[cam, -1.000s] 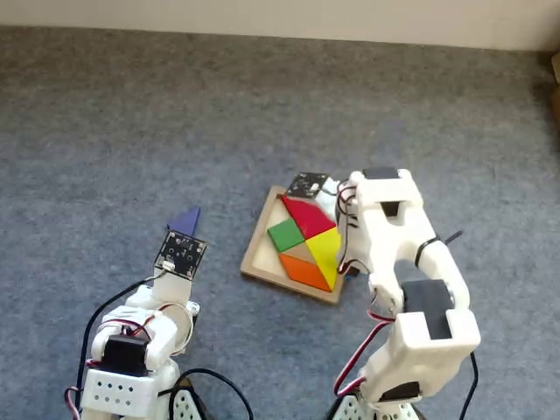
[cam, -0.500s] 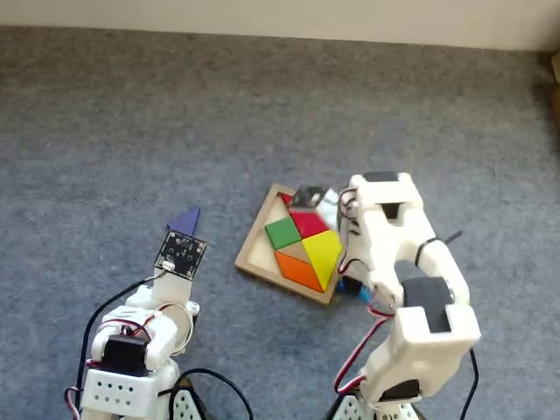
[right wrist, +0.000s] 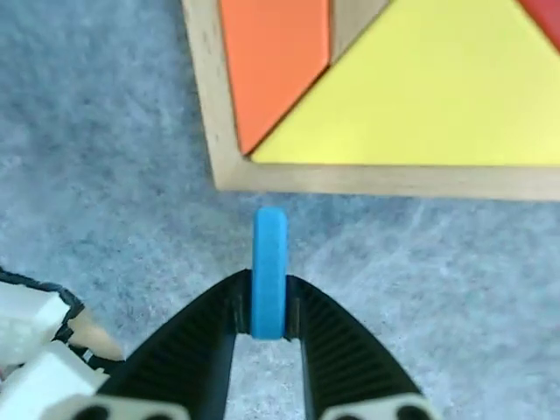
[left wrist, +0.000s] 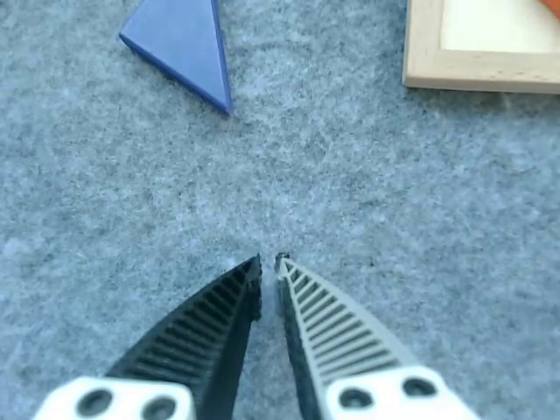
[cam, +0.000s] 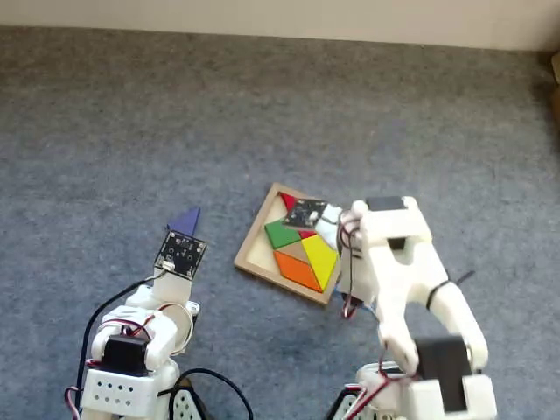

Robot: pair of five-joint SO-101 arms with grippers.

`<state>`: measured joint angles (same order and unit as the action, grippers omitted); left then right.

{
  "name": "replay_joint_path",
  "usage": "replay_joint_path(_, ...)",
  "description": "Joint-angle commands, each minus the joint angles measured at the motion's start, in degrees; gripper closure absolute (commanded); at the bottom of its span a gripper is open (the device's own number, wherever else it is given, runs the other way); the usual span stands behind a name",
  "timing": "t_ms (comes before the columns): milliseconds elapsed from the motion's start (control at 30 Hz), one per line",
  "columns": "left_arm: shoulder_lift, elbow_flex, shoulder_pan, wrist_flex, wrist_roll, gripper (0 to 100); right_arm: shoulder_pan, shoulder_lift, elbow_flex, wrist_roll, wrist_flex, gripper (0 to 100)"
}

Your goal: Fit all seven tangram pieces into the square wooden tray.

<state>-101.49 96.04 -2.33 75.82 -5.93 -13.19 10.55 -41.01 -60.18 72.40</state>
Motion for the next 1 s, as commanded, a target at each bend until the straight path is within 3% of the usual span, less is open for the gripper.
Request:
replay_joint_path(0, -3.1, 1.2, -0.3, 0.2, 0.0, 95, -0.8, 9.0, -2.9, -0.5, -4.9, 98.7)
replay_joint_path(233, -3.1, 1.2, -0.3, 0.2, 0.0, 95, -4.7, 21.4, -6.6, -0.5, -17.8, 98.7)
replay_joint_path(433, -3.1, 1.2, -0.3, 0.2, 0.0, 95, -8.7, 23.0, -10.8, -0.5, -37.3, 98.7)
replay_joint_path(967, -3.1, 1.2, -0.5, 0.2, 0.0, 95, -12.4, -4.7, -12.3, -2.7, -82.8, 98.7)
